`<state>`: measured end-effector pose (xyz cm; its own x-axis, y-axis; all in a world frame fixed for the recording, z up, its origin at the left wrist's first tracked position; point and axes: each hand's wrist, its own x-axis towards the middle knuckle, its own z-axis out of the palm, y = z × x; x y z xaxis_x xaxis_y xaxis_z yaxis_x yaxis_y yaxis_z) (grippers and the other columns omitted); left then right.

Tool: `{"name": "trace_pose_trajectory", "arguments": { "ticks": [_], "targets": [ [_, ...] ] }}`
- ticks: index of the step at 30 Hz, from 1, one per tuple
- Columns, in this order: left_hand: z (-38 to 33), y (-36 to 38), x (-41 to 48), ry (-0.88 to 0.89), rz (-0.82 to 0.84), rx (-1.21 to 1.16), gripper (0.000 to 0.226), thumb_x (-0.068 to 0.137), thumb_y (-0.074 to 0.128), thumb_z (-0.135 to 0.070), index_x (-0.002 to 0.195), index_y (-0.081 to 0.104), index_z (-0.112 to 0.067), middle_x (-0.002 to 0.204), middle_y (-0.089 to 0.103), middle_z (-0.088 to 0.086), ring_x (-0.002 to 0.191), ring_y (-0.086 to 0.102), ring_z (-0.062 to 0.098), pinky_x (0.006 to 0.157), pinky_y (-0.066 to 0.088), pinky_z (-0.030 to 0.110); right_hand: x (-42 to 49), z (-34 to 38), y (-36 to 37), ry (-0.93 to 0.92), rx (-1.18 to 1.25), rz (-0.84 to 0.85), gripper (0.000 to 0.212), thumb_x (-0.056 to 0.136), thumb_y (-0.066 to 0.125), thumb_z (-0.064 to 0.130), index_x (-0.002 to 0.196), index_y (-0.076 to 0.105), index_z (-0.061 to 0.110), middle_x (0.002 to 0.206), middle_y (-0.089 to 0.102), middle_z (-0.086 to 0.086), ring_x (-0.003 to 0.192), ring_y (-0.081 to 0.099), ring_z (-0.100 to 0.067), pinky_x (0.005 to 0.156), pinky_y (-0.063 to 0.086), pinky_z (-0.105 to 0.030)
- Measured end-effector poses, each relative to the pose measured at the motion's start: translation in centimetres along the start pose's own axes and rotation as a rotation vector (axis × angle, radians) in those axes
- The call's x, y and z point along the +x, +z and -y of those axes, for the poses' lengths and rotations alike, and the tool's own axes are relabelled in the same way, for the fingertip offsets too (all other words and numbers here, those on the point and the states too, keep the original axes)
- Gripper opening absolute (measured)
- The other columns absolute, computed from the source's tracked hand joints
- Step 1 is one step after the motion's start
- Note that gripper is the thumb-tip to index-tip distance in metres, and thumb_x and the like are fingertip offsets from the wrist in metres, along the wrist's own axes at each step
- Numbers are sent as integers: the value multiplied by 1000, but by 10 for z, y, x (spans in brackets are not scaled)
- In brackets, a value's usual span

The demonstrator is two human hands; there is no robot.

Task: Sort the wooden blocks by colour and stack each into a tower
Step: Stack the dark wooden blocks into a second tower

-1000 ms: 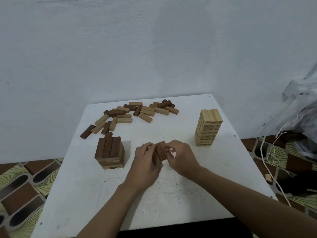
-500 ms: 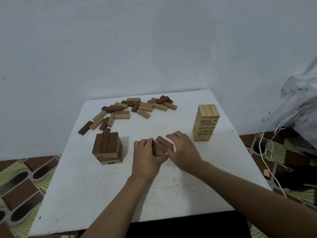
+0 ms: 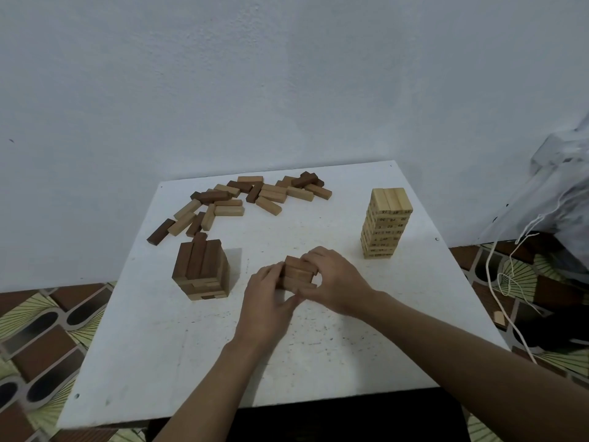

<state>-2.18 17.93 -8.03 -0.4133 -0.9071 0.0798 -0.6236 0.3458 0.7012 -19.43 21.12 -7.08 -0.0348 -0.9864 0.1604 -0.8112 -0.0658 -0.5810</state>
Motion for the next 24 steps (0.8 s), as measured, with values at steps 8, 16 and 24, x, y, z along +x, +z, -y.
{"name": "trace_pose_trajectory", "arguments": {
  "ticks": [8, 16, 24],
  "targets": [
    [-4, -7, -14, 6, -27, 50, 56, 94, 69, -34, 145, 50, -21, 119, 50, -16, 115, 48, 6, 87, 35, 11, 6, -7, -19, -15, 50, 216, 60, 79, 78, 43, 132, 58, 21, 123, 60, 9, 108, 47, -11, 95, 43, -29],
    [14, -2, -18, 128, 156, 318, 73, 106, 17, -58, 163, 1, -16, 171, 10, -2, 156, -1, 9, 122, -3, 29, -34, -11, -1, 98, -248, 211, 86, 99, 23, 68, 160, -4, 13, 168, -5, 0, 153, -9, -11, 125, -1, -31],
    [22, 11, -16, 202, 122, 472, 73, 102, -3, -48, 162, 8, -9, 169, 19, 8, 157, 12, 18, 122, -6, 30, -37, -1, 15, 83, -405, 254, 82, 98, -2, 63, 157, -10, 6, 167, -10, -6, 151, -22, -13, 123, -15, -45]
  ]
}}
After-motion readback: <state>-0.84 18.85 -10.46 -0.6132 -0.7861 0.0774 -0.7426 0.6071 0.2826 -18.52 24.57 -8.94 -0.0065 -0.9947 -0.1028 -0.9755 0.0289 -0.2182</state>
